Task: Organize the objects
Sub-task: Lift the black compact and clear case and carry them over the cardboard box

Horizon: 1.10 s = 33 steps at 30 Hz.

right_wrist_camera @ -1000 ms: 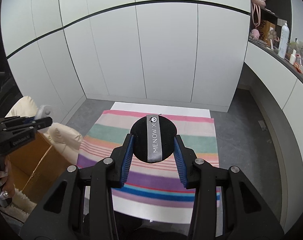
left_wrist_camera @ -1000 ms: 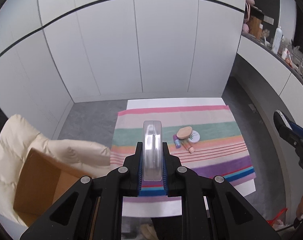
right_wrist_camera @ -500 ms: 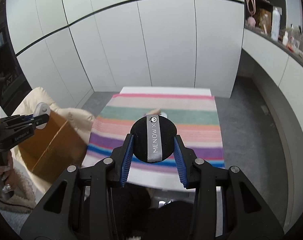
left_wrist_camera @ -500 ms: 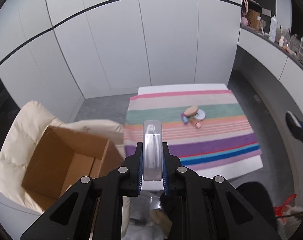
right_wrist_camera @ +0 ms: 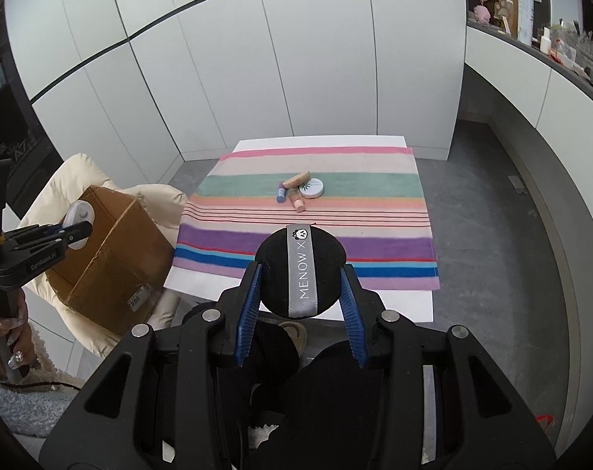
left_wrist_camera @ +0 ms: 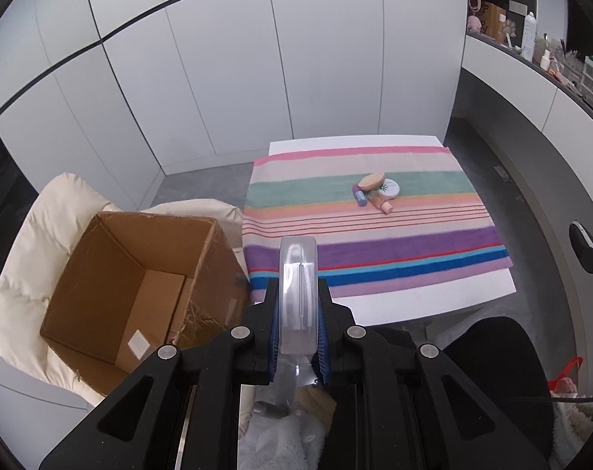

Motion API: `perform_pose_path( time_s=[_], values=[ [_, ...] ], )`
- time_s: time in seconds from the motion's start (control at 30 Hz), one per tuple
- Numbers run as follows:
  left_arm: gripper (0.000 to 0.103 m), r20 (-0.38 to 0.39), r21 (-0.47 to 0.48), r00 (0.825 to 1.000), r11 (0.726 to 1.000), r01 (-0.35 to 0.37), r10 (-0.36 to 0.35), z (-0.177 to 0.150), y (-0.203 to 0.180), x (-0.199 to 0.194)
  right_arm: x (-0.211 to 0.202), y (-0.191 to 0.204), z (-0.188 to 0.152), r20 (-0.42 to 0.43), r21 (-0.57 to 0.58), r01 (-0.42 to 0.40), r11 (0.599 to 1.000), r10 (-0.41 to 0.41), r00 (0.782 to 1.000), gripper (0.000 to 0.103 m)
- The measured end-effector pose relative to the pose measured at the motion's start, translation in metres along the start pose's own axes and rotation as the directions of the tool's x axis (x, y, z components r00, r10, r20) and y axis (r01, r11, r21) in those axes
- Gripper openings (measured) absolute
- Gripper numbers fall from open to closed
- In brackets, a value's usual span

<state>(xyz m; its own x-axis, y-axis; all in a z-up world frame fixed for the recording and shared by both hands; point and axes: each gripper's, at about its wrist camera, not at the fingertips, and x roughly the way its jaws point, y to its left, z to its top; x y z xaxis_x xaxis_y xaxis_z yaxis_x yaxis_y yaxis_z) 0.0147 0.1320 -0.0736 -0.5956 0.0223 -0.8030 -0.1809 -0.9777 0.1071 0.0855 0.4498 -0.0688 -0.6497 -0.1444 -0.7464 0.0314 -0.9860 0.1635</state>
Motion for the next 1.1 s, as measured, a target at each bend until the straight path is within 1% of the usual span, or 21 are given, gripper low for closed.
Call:
perform_pose_path(
  time_s=[0.23, 0.3, 0.43, 0.63, 0.83, 1.1],
  values=[
    [0.017, -0.028, -0.023, 1.000, 1.000, 0.012, -0.012, -0.001, 0.009, 0.005, 0.003, 0.005, 0.004, 0.002, -0.008, 0.003, 1.000, -0.003, 1.000, 0.041],
    [0.017, -0.042, -0.037, 0.999, 0.999, 0.026, -0.027, -0.003, 0.013, 0.007, 0.005, 0.008, 0.005, 0.000, -0.011, -0.002, 1.000, 0.002, 1.000, 0.041],
    [0.017, -0.063, -0.062, 0.998, 0.998, 0.024, -0.028, -0.009, 0.024, 0.009, 0.011, 0.016, 0.009, -0.006, -0.027, -0.015, 1.000, 0.015, 1.000, 0.041],
    [0.017, -0.073, -0.104, 0.997, 0.994, -0.011, 0.003, -0.019, 0.046, 0.008, 0.024, 0.039, 0.011, -0.022, -0.065, -0.051, 0.997, 0.050, 0.999, 0.041],
    [0.017, -0.098, -0.159, 0.995, 0.986, -0.042, 0.027, -0.035, 0.075, 0.006, 0.038, 0.071, 0.013, -0.042, -0.119, -0.100, 0.988, 0.095, 0.995, 0.041],
    [0.017, -0.124, -0.231, 0.990, 0.969, -0.092, 0.065, -0.062, 0.116, -0.002, 0.051, 0.121, 0.011, -0.073, -0.204, -0.183, 0.962, 0.172, 0.982, 0.041]
  ],
)
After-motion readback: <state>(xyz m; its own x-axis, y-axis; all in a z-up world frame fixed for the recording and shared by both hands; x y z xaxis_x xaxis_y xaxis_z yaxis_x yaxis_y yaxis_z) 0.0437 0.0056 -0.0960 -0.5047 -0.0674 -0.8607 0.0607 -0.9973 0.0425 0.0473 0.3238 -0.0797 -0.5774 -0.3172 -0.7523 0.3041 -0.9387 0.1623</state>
